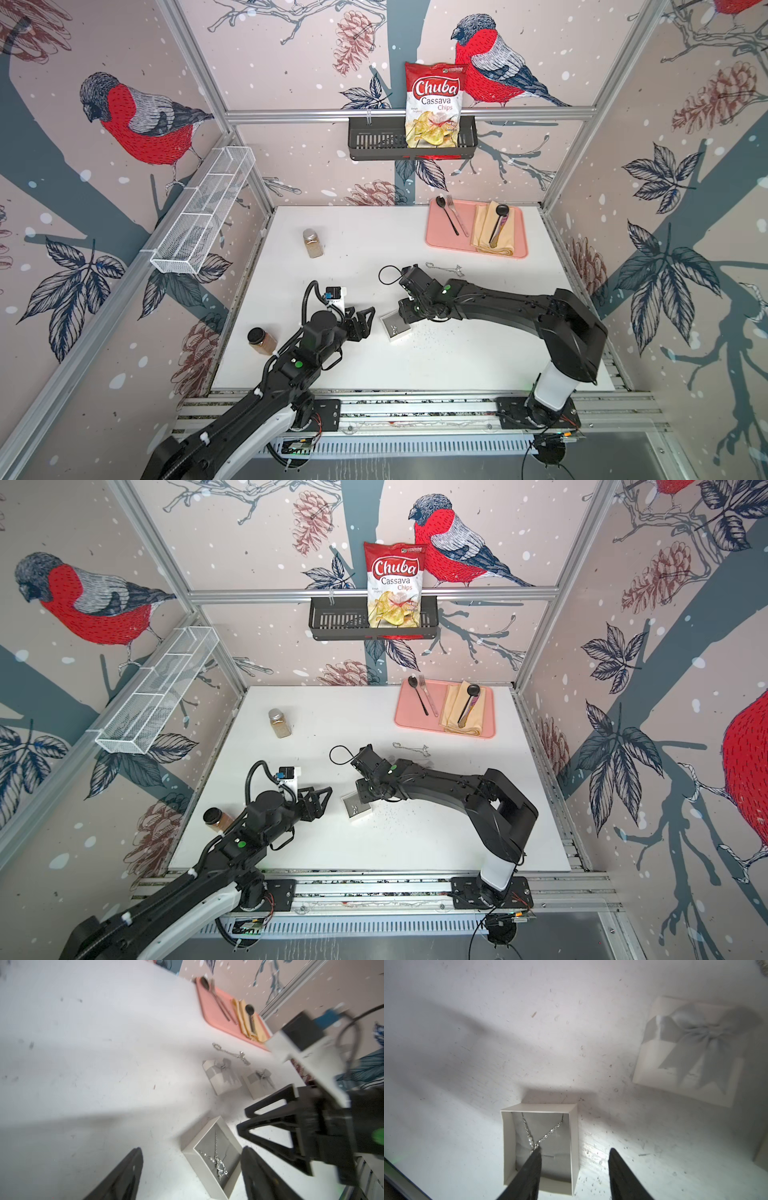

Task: Take the necklace out of the lift-off lid jewelry box
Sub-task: Place the jewelry box at the center of the board, then take out the inner lining from the jewelry box.

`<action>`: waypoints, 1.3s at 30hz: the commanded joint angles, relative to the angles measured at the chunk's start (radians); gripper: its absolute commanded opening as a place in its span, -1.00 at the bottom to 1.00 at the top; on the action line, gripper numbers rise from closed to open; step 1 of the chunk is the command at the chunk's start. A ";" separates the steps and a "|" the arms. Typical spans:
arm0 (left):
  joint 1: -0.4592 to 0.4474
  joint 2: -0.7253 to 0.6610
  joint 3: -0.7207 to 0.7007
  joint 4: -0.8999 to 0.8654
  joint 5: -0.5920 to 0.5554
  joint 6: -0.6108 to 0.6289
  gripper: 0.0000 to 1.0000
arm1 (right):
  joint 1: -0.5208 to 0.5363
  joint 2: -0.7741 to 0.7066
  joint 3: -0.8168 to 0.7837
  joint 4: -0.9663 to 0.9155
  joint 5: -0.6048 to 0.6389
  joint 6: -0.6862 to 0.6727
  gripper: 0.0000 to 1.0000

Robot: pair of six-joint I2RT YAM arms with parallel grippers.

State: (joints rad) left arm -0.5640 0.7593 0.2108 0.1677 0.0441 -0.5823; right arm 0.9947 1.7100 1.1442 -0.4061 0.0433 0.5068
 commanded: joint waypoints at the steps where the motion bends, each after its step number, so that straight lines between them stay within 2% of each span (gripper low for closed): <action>1: 0.009 0.125 0.050 -0.026 0.076 -0.107 0.33 | 0.014 -0.036 0.020 -0.060 0.006 0.027 0.07; 4: 0.010 0.205 0.060 0.027 0.108 -0.176 0.10 | 0.052 -0.021 0.063 -0.078 -0.037 0.008 0.07; 7: 0.011 0.219 0.055 0.050 0.098 -0.213 -0.06 | 0.080 0.037 0.115 -0.105 -0.075 -0.006 0.08; 11: 0.012 0.202 0.042 0.047 0.086 -0.227 -0.13 | 0.092 0.113 0.154 -0.137 -0.076 -0.012 0.11; 21: 0.011 0.187 -0.021 0.101 0.121 -0.264 -0.17 | 0.093 0.183 0.199 -0.178 -0.041 -0.026 0.19; 34: 0.012 0.355 0.014 0.177 0.228 -0.269 -0.23 | 0.092 0.287 0.216 -0.171 -0.028 -0.048 0.28; 39: 0.010 0.408 0.027 0.200 0.249 -0.268 -0.27 | 0.095 0.309 0.218 -0.181 0.004 -0.053 0.21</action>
State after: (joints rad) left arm -0.5526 1.1549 0.2272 0.3176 0.2672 -0.8406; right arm 1.0882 2.0003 1.3682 -0.5537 0.0174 0.4686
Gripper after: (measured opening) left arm 0.369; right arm 0.611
